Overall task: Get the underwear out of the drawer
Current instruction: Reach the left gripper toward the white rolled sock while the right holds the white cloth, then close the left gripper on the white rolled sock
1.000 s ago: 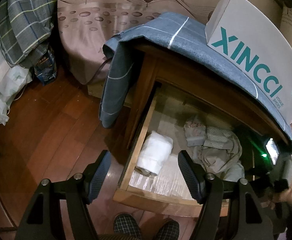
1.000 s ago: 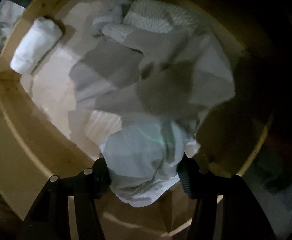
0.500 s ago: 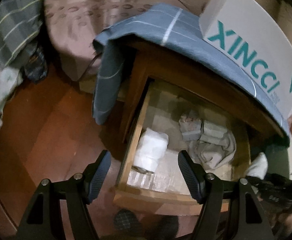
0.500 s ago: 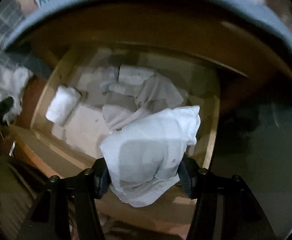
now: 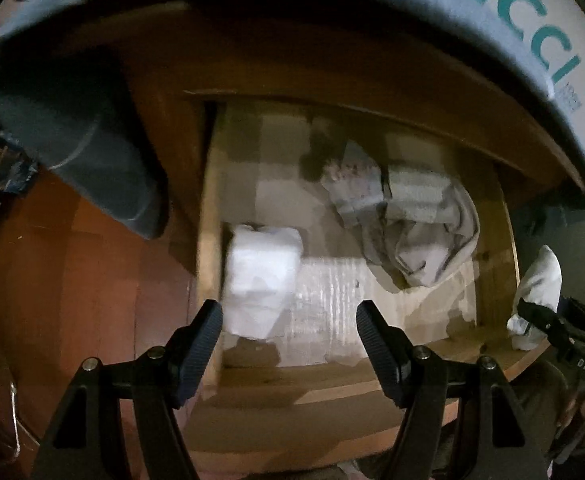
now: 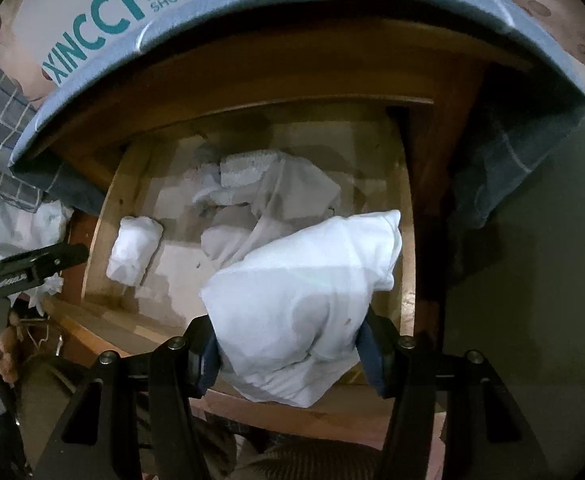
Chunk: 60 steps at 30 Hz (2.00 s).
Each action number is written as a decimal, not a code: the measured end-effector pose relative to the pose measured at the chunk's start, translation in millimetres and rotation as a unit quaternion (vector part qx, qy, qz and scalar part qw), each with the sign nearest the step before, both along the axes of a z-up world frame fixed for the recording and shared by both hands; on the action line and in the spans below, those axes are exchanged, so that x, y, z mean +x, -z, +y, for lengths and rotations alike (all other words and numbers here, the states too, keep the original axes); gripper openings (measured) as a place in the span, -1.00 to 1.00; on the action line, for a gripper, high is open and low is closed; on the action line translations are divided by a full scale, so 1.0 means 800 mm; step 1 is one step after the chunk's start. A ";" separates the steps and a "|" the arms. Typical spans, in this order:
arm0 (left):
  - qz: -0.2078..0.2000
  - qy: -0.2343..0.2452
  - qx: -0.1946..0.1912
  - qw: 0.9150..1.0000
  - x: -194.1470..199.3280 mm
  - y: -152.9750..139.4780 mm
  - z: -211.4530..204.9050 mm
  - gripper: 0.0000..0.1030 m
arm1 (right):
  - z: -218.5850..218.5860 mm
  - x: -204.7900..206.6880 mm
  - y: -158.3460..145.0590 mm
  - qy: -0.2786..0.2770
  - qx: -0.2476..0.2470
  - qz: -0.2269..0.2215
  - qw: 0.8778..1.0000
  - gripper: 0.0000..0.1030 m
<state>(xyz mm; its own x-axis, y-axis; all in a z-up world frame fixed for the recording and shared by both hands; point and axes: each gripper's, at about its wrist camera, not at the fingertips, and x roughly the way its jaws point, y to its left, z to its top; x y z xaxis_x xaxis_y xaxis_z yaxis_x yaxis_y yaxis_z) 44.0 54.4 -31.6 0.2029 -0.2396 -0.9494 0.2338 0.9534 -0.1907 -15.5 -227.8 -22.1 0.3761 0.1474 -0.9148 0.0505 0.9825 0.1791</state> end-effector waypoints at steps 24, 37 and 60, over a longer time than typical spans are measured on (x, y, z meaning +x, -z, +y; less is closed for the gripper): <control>0.070 0.132 0.107 0.983 0.048 0.080 -0.056 0.39 | 0.000 0.003 0.005 -0.002 0.013 0.019 1.000 0.06; 0.123 0.134 0.171 0.968 0.087 0.112 -0.081 0.39 | -0.002 0.004 0.010 0.000 0.029 0.025 0.999 0.06; 0.090 0.079 0.142 0.983 0.046 0.096 -0.054 -0.26 | 0.003 0.008 0.014 0.000 0.024 0.031 0.999 0.06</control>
<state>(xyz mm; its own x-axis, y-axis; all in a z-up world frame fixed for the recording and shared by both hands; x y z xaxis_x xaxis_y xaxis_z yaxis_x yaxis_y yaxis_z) 80.8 10.8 -108.8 0.0077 0.0249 -0.9997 0.3701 0.9286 0.0260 -9.1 -225.3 -33.0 0.3199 0.1913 -0.9279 0.0636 0.9729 0.2225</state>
